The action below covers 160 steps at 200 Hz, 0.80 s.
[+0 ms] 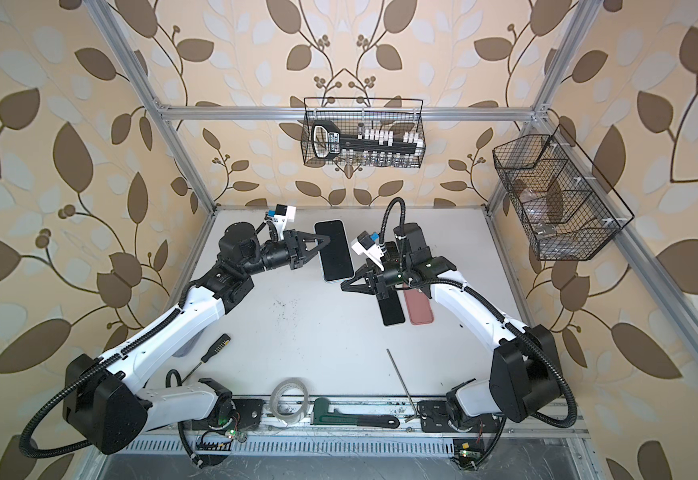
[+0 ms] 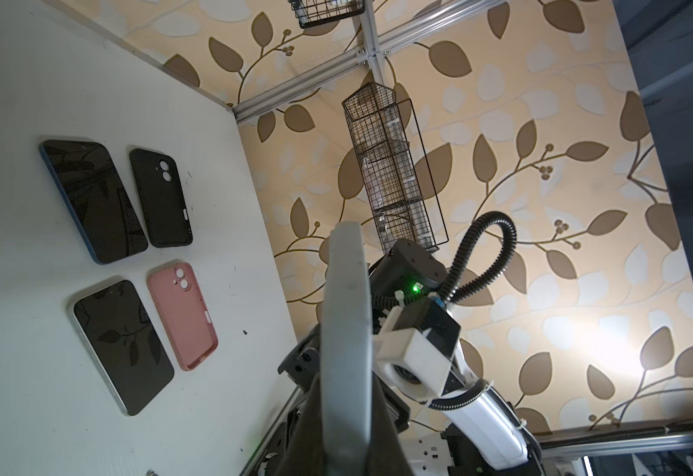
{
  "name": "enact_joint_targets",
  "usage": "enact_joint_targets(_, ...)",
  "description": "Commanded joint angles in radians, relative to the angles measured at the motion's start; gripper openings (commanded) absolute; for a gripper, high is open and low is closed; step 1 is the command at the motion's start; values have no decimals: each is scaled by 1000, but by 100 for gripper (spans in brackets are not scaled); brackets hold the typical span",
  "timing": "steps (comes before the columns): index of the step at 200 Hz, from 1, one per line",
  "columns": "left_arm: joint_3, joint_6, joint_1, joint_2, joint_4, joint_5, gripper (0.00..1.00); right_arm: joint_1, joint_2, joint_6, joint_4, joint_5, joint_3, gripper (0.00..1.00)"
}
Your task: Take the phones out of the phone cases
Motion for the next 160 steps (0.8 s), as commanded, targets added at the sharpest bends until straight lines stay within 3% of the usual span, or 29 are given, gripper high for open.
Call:
enact_joint_targets(1, 1, -97, -24, -50, 122, -26, 0, -5, -8, 36, 119, 22, -15, 2)
enact_joint_targets(58, 20, -47, -25, -57, 62, -35, 0, -22, -42, 39, 110, 32, -45, 12)
enact_joint_targets(107, 118, 117, -22, -40, -92, -6, 0, -36, -74, -123, -129, -30, -2, 37)
enact_joint_targets(160, 220, 277, -22, 42, -194, 106, 0, -35, -68, -215, -274, -54, 60, 40)
